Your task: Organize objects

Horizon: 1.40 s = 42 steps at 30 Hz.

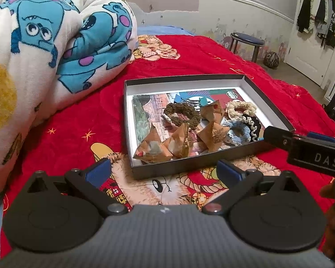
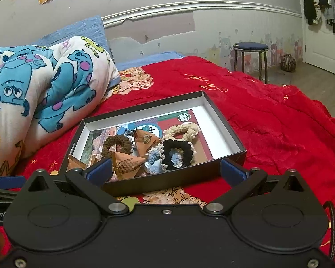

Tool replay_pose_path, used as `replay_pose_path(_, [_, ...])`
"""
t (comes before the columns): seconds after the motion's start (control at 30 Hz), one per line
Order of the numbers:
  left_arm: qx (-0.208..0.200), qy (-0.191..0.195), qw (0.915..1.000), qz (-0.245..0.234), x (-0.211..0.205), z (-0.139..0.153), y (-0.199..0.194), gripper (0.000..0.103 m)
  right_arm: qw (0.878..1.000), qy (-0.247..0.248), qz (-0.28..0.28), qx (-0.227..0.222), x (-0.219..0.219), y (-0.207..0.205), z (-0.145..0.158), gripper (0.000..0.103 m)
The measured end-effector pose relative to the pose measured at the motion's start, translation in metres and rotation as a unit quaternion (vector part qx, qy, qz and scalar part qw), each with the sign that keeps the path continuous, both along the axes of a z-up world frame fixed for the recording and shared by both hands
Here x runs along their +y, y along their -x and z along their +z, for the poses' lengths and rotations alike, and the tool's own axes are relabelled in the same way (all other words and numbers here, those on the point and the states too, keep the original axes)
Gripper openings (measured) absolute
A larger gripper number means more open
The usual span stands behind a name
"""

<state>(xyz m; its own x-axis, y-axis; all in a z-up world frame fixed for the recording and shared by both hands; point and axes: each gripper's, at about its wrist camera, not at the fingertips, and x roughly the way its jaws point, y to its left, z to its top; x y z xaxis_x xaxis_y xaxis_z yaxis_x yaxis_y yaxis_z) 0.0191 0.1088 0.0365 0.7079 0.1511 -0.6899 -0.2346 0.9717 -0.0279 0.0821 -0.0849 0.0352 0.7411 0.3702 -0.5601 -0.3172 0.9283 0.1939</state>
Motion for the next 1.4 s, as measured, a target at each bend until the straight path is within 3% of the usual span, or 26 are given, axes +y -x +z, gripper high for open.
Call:
replay_pose_path(0.97, [0.005,-0.004,0.9999,0.009,0.0010,-0.0013,-0.0004,0.103,1.000,0.005,0.005,0.002,0.0008,-0.0010,-0.0019,0.103])
replay_pose_path(1.4, [0.005,-0.003,0.9999,0.010,-0.0004,0.0017,0.0048,0.103,0.999,0.031,-0.010,-0.005,0.0013,-0.0017,-0.0054,0.103])
